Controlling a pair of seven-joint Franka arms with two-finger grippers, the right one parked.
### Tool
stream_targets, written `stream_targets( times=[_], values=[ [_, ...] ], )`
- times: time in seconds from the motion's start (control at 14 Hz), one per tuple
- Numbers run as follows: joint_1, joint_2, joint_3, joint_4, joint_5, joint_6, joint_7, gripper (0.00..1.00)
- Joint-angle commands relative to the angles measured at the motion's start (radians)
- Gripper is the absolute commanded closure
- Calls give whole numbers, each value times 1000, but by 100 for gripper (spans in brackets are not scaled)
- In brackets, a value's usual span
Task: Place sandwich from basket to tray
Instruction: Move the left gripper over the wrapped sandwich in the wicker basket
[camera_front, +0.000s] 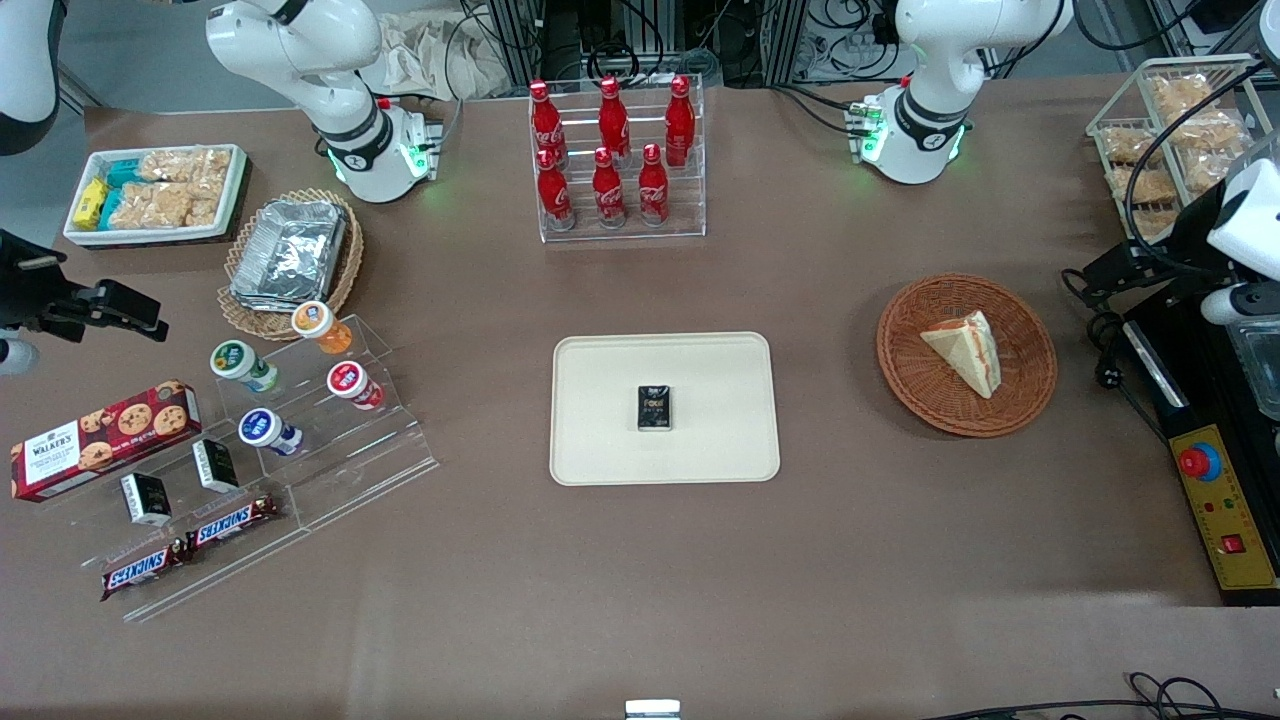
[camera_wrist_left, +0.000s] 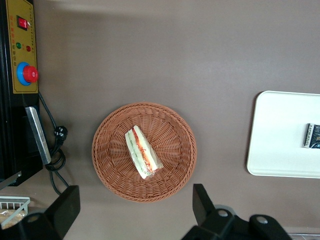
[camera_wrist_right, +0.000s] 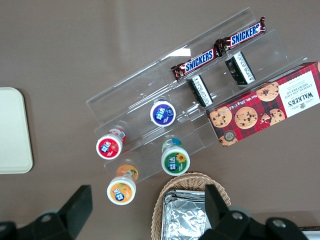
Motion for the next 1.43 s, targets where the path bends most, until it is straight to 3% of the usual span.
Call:
stream_targets(
  times=[0.0,0.21,0.5,0.71,1.36],
  values=[
    [4,5,-1,19,-1,-19,7,0],
    [4,7,-1,19,-7,-21,-3,0],
    [3,21,-4,14,-13,-11,-265,0],
    [3,13,-3,-27,-49,-5,-299,0],
    [0,-102,-58,-471,-30,339,-528,0]
  ],
)
